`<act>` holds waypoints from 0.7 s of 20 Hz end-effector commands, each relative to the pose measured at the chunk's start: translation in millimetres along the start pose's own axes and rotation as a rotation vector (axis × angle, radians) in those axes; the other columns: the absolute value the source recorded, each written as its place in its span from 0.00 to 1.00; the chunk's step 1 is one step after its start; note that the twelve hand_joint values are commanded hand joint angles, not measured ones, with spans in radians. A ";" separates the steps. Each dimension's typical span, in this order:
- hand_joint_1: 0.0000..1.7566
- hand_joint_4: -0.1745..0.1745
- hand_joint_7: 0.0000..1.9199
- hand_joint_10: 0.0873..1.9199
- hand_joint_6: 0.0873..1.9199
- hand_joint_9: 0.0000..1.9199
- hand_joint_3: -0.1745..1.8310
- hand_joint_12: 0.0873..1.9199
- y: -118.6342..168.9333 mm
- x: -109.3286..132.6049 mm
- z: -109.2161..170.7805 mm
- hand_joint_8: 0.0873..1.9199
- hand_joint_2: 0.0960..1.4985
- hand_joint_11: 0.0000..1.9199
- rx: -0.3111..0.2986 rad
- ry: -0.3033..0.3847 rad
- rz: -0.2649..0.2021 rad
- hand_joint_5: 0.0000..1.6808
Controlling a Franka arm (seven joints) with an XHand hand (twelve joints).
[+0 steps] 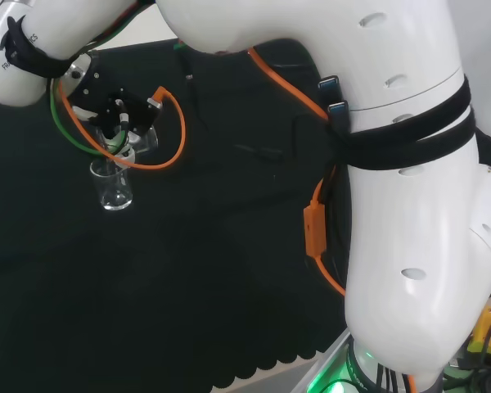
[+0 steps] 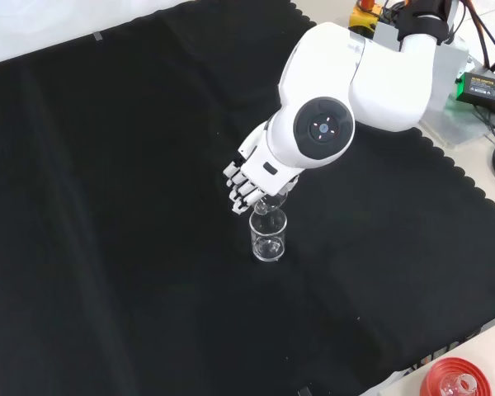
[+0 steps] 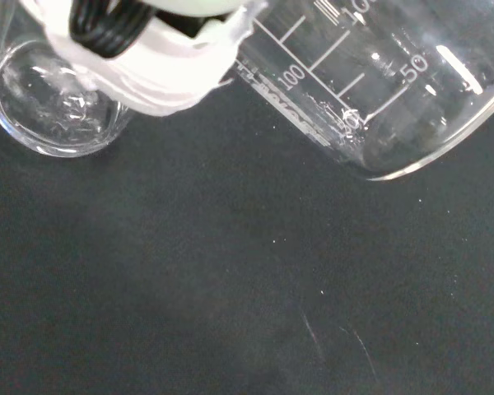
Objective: Pour the water from the handheld beaker into the one on the table.
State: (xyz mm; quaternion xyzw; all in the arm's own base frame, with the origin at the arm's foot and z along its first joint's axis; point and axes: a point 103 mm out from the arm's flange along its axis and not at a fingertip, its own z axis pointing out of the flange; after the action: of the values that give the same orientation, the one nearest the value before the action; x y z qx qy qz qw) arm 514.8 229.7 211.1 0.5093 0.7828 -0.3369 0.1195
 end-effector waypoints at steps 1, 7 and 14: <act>0.81 0.00 0.82 0.07 0.01 0.75 0.00 0.44 0.5 3.9 -6.0 0.00 0.65 0.57 0.003 -0.004 -0.003 0.87; 0.81 0.00 0.82 0.06 0.01 0.75 0.00 0.44 -1.7 0.2 -12.7 0.00 0.65 0.57 -0.012 0.019 0.002 0.87; 0.75 0.00 0.81 0.05 0.00 0.84 0.00 0.44 -6.3 -12.6 -6.2 0.00 0.66 0.58 -0.052 0.115 -0.012 0.89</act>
State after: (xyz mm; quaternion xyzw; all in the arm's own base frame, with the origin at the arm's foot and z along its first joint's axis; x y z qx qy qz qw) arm 517.6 234.8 223.0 0.5160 0.7891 -0.3153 0.1083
